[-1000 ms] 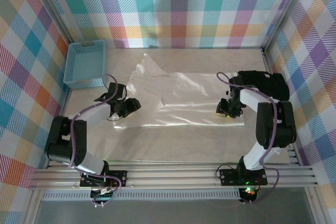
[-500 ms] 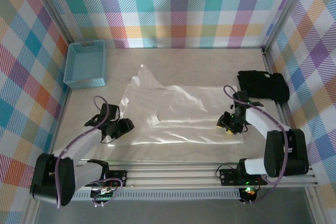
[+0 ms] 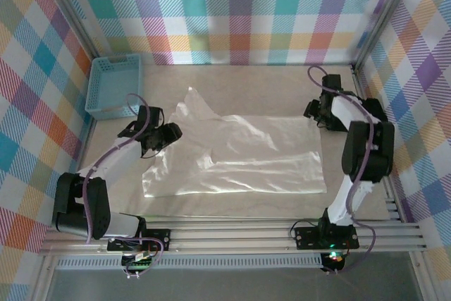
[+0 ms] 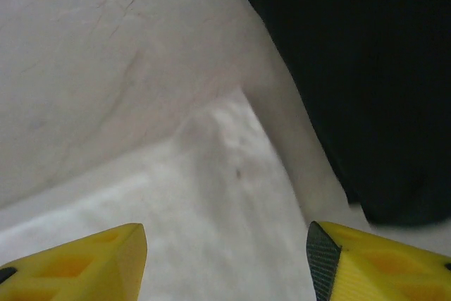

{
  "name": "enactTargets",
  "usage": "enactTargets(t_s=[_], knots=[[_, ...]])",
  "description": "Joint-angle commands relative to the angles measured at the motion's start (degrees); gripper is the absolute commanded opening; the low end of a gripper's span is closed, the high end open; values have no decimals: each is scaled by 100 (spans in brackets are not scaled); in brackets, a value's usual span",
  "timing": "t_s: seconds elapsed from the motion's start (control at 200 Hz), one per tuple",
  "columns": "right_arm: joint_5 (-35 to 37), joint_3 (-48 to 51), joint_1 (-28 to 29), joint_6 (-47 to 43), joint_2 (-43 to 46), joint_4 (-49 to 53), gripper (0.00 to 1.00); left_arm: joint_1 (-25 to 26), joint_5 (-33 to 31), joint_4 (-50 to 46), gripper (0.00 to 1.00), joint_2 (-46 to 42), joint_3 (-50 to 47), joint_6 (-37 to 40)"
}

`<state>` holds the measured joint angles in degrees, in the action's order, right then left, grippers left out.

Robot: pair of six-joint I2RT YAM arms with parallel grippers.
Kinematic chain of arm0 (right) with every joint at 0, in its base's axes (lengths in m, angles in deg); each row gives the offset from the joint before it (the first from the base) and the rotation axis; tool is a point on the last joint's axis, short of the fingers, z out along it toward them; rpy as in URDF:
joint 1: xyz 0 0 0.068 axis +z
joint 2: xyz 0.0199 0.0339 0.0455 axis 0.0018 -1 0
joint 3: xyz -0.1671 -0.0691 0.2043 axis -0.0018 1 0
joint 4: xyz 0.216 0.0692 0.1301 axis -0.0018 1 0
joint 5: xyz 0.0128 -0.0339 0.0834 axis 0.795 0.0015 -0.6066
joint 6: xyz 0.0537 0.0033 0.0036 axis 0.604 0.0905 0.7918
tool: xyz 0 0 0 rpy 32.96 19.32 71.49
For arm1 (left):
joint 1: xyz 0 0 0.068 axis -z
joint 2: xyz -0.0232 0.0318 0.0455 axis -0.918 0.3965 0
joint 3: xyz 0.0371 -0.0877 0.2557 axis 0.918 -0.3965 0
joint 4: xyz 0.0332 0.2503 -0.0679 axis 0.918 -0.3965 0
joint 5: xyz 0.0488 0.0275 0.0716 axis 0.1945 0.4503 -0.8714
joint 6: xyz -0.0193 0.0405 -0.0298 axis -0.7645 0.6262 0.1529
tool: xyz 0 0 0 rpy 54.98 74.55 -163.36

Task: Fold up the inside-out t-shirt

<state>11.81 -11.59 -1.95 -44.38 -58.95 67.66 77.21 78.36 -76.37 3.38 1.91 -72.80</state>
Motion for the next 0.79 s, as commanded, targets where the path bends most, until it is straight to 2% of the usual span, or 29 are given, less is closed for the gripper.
enactTargets(t_s=[0.0,0.23,0.495,0.635,0.79], knots=[[107,-709,31,-326,-640,534,61,-39,69,20,54,61,117,131],[184,-1392,31,-412,-1434,836,53,-45,112,18,54,211,195,201],[28,-1536,31,-640,-1624,920,20,-44,-126,98,54,650,771,268],[-83,-1579,29,-805,-1603,860,12,-77,-433,91,54,1351,1619,435],[-153,-1518,31,-922,-1505,739,7,-138,-765,-158,54,2638,3014,840]])
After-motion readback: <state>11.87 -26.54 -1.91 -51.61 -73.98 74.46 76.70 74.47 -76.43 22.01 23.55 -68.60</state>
